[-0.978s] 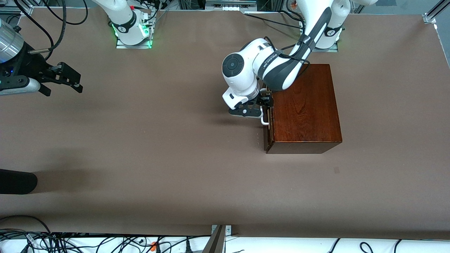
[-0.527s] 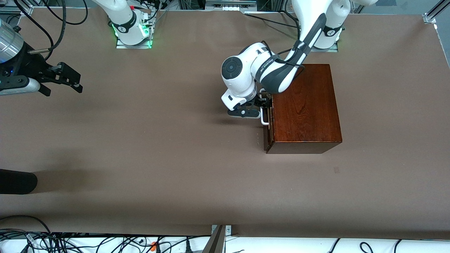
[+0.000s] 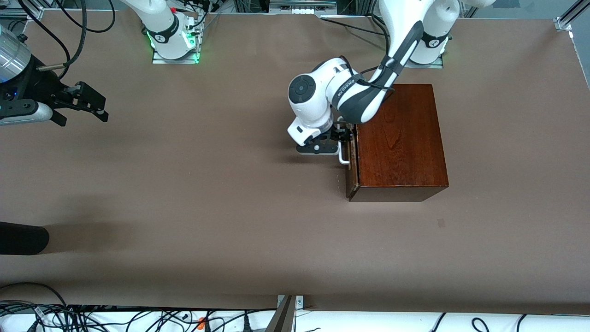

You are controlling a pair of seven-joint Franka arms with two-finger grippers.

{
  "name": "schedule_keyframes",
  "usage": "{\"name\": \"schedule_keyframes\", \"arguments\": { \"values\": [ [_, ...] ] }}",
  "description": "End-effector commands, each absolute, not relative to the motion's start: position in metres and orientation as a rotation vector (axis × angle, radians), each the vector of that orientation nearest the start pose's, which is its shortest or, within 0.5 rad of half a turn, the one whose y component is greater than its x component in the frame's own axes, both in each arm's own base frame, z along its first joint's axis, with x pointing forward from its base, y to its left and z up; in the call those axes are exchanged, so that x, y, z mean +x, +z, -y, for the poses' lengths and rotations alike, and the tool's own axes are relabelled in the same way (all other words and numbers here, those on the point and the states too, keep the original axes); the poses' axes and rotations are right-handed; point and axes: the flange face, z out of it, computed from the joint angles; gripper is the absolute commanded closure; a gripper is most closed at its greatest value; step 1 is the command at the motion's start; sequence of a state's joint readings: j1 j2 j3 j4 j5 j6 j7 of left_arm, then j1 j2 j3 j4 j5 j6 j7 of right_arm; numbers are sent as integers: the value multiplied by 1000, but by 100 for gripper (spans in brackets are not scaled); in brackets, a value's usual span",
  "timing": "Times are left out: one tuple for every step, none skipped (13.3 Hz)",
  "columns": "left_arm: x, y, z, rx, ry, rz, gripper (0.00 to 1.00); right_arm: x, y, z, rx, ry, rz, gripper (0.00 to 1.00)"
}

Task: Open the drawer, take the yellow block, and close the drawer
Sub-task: 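Pull the drawer open by its handle with the left gripper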

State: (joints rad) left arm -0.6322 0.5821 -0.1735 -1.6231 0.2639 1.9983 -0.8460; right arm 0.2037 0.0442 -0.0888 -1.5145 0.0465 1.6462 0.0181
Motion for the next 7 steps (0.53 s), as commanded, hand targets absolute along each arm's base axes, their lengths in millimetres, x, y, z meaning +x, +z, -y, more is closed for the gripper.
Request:
{"name": "schedule_keyframes", "arguments": {
  "values": [
    [473,275,490,-2967,-38,-92,0,573,638,-71,-3087,-145,148,0],
    [472,274,495,-2984,-51,-85,0,573,638,-71,-3087,-145,148,0],
    [472,271,498,-3014,-43,-52,0,573,637,-71,-3087,-143,148,0],
    [471,269,502,-3043,-30,-28,0,573,637,-71,-3086,-143,145,0],
    [470,271,510,-3069,-40,-31,0,573,636,-69,-3088,-136,141,0],
    [470,271,516,-3081,-44,-31,0,573,636,-66,-3087,-136,134,0],
    [469,272,524,-3091,-50,-25,0,574,637,-66,-3086,-140,131,0]
  ]
}}
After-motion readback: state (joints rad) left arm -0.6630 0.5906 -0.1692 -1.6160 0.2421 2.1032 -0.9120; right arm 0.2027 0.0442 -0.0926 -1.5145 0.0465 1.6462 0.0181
